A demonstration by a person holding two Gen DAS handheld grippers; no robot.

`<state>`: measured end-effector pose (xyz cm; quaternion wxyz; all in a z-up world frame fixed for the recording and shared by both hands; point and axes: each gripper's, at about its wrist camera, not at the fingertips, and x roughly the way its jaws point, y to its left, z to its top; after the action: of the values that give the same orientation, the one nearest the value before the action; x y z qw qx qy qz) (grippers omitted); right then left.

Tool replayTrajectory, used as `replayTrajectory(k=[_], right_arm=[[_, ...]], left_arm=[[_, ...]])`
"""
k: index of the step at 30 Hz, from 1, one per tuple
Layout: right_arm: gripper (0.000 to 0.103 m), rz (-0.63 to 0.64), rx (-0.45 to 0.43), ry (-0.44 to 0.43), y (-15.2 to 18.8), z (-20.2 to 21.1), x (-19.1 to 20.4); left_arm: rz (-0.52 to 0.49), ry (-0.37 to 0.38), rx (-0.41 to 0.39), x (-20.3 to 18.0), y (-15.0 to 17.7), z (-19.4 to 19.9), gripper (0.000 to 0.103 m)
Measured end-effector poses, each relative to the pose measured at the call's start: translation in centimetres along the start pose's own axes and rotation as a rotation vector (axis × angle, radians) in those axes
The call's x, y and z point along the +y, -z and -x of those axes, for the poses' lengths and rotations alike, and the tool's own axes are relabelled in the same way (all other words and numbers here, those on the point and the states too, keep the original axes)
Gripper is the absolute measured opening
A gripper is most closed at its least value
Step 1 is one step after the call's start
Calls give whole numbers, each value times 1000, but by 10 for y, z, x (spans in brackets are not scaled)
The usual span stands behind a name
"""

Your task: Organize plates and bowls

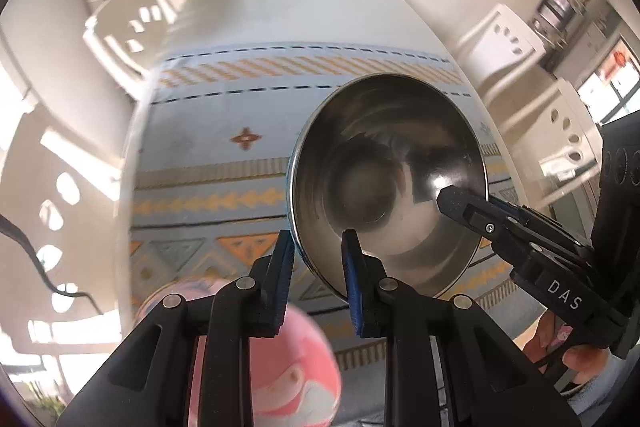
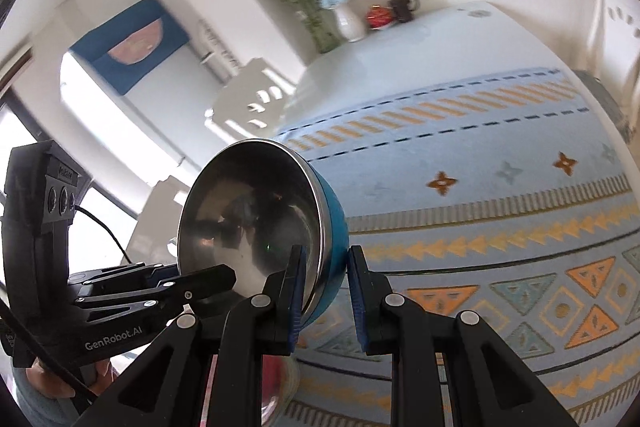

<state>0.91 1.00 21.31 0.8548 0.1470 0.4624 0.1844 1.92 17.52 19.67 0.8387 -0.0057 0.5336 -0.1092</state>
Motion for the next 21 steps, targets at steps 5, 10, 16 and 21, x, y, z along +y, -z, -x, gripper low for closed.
replayTrajectory(k=[5,10,16,21], right_arm=[[22,49,43,-70,7,-7,29],[22,96,99,-113,21,-17,51],[22,119,205,-130,47,-33,63],[23,129,254,-126,60,-40,66]], left_arm=[[86,-27,-13,28,18,18,20],[169,-46,11,47,48,22,20],[222,-69,64,59,76,17,20],[296,-53,61,69,87,15,20]])
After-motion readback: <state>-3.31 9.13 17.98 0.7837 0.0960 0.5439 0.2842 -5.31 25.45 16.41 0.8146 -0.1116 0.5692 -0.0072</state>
